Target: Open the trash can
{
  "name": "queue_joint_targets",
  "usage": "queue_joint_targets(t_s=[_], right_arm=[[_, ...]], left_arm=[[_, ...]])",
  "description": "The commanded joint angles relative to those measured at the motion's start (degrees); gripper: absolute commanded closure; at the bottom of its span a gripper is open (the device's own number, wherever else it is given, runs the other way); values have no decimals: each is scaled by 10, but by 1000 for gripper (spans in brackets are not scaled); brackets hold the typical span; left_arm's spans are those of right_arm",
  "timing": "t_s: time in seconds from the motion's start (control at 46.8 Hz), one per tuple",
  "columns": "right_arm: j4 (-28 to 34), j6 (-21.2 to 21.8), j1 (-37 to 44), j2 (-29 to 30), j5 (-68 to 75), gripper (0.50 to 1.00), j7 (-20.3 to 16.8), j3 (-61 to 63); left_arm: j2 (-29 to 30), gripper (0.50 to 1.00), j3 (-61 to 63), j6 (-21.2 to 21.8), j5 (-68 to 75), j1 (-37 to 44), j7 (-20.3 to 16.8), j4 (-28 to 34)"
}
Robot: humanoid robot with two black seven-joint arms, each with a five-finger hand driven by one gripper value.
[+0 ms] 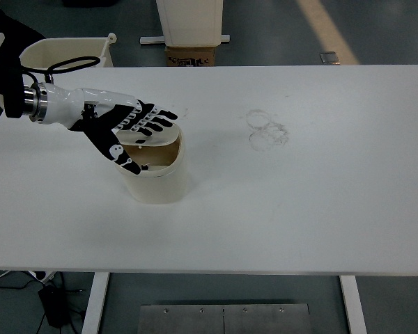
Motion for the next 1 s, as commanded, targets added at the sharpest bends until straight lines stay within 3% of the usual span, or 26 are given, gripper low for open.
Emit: queue_joint_targets(t_s=[0.0,0.385,0.983], right_arm=[[0,0,0,0,0,509,0,0],[0,0,-1,0,0,509,0,0],[1,1,0,0,0,509,0,0]], left_arm=[[1,500,-1,0,-15,-18,0,1],[0,500,-24,4,-38,-48,-1,43],[-57,500,-96,25,-138,-42,-7,247]])
